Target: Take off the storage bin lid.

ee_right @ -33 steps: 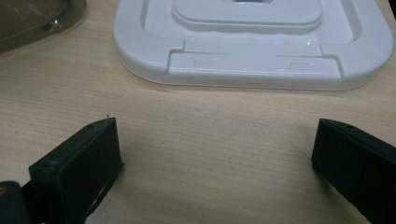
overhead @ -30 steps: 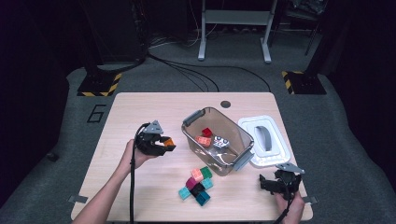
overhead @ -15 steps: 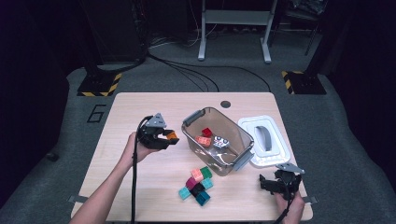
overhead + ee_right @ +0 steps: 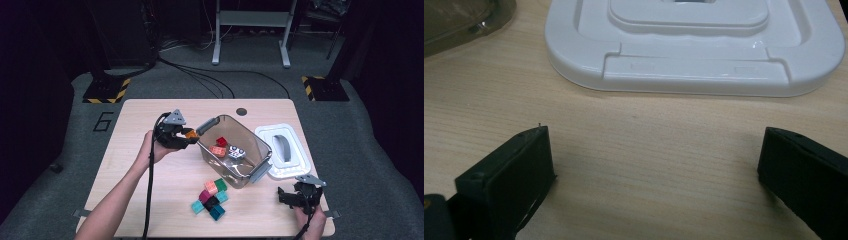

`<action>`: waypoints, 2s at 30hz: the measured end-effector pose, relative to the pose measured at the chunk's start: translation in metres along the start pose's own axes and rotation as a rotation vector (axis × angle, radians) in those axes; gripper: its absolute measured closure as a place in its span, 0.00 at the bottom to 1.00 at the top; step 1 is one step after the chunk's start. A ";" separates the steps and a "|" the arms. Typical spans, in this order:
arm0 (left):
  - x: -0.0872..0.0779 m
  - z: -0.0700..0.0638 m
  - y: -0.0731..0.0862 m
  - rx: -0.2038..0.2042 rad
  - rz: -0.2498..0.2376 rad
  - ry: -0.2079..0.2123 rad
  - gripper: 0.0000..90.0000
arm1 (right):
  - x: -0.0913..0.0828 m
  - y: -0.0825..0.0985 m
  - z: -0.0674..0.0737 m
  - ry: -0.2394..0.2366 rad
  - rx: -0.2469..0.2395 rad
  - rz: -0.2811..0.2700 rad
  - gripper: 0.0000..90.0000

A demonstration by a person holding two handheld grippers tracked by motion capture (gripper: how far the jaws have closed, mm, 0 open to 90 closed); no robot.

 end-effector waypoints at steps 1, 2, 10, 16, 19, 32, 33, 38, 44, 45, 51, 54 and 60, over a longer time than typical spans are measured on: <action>0.002 0.000 -0.003 -0.001 -0.005 -0.006 0.64 | 0.000 0.000 0.000 0.000 0.001 0.000 0.01; 0.004 0.000 -0.006 -0.001 -0.010 -0.007 0.65 | 0.000 0.000 0.000 0.000 0.000 0.000 0.01; 0.021 -0.002 -0.016 0.001 0.006 0.003 0.65 | 0.000 0.000 0.000 0.000 0.001 0.000 0.01; 0.035 -0.003 -0.019 0.001 0.028 0.002 0.65 | 0.000 0.000 0.000 0.000 0.000 0.000 0.01; 0.041 -0.004 -0.019 -0.005 0.042 0.009 0.65 | 0.000 0.000 0.000 0.000 -0.002 -0.001 0.01; 0.051 -0.003 -0.013 -0.016 0.106 0.013 0.60 | 0.000 0.000 0.000 0.000 -0.004 -0.002 0.01; 0.049 -0.003 -0.013 -0.019 0.108 0.016 0.56 | 0.000 0.000 0.000 0.000 -0.002 -0.001 0.01; 0.035 -0.003 -0.011 -0.024 0.082 -0.006 0.41 | 0.000 0.000 0.000 0.000 -0.004 -0.002 0.01; 0.015 -0.007 0.001 -0.031 0.057 -0.032 0.26 | 0.000 0.000 0.000 0.001 -0.003 -0.002 0.01; 0.011 -0.008 0.004 -0.033 0.059 -0.023 0.25 | 0.000 0.000 0.000 0.001 -0.003 -0.002 0.01; 0.002 -0.016 0.029 -0.051 0.057 -0.011 0.17 | 0.000 0.000 0.000 0.001 -0.003 -0.002 0.01; 0.002 -0.019 0.039 -0.050 0.065 -0.019 0.16 | 0.000 0.000 0.000 0.001 -0.002 -0.002 0.01; 0.010 -0.032 0.071 -0.086 0.094 0.002 0.12 | 0.000 0.000 0.000 0.002 -0.001 -0.002 0.01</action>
Point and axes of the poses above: each handheld gripper's, and its own axes: x roughly forward along the jaws, y roughly out of its underside, z roughly to its left, the point moved 9 cm from there along x, roughly forward along the jaws, and after that the axes turned 11 degrees about z, right-handed, at the moved point
